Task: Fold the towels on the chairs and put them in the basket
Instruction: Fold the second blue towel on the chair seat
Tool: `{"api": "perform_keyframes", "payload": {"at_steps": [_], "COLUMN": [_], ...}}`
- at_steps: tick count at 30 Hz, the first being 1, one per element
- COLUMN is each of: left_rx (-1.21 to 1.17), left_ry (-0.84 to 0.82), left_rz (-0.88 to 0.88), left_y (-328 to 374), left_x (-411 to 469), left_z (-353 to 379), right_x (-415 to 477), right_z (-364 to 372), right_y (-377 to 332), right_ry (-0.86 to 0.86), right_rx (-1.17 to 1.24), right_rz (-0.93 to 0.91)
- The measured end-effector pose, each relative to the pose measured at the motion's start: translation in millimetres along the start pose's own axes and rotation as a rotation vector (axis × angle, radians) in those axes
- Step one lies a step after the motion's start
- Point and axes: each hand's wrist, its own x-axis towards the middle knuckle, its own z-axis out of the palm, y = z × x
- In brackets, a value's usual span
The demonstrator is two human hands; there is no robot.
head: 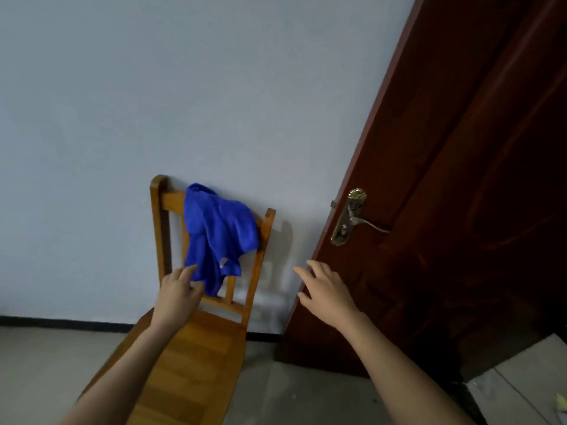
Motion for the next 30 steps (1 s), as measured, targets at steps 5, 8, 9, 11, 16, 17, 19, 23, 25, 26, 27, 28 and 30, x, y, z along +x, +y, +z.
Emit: {"api": "perform_keyframes", "payload": {"at_steps": [5,8,9,11,16,17,19,23,25,26,27,28,30], "left_rx": [0.004,-0.045,-0.074,-0.145,-0.401,-0.474,-0.567,-0.635,-0.641,-0.617,-0.568,-0.513,-0.402], "left_ry": [0.097,0.16,0.181,0.207,0.28,0.287,0.327,0.387,0.415,0.419,0.423,0.431,0.452], "left_rz": [-0.179,-0.267,-0.303,-0.374,-0.41,-0.422,-0.458,-0.526,-0.545,-0.553,-0.565,-0.574,-0.586], "left_y": [-27,-36,-36,-30,-3,3,10,18,21,22,22,22,23], "left_x": [18,40,52,77,153,164,184,204,212,214,216,218,216], "left_z": [-1,16,22,30,34,34,36,42,44,45,45,45,42], "right_x": [72,120,140,174,258,270,294,323,331,333,333,333,332], "right_z": [13,20,19,14,-1,-2,3,15,21,23,26,28,30], "right_y": [-14,-14,-13,-12,-18,-21,-30,-44,-50,-54,-56,-57,-57], "right_ry": [0.001,0.005,0.004,0.009,0.091,0.074,-0.008,-0.228,-0.304,-0.316,-0.315,-0.305,-0.264], "right_rx": [0.021,0.001,-0.009,-0.034,0.114,0.147,0.19,0.32,0.387,0.407,0.423,0.435,0.436], "right_rz": [-0.201,-0.33,-0.372,-0.453,-0.484,-0.471,-0.465,-0.397,-0.4,-0.409,-0.419,-0.427,-0.457]}}
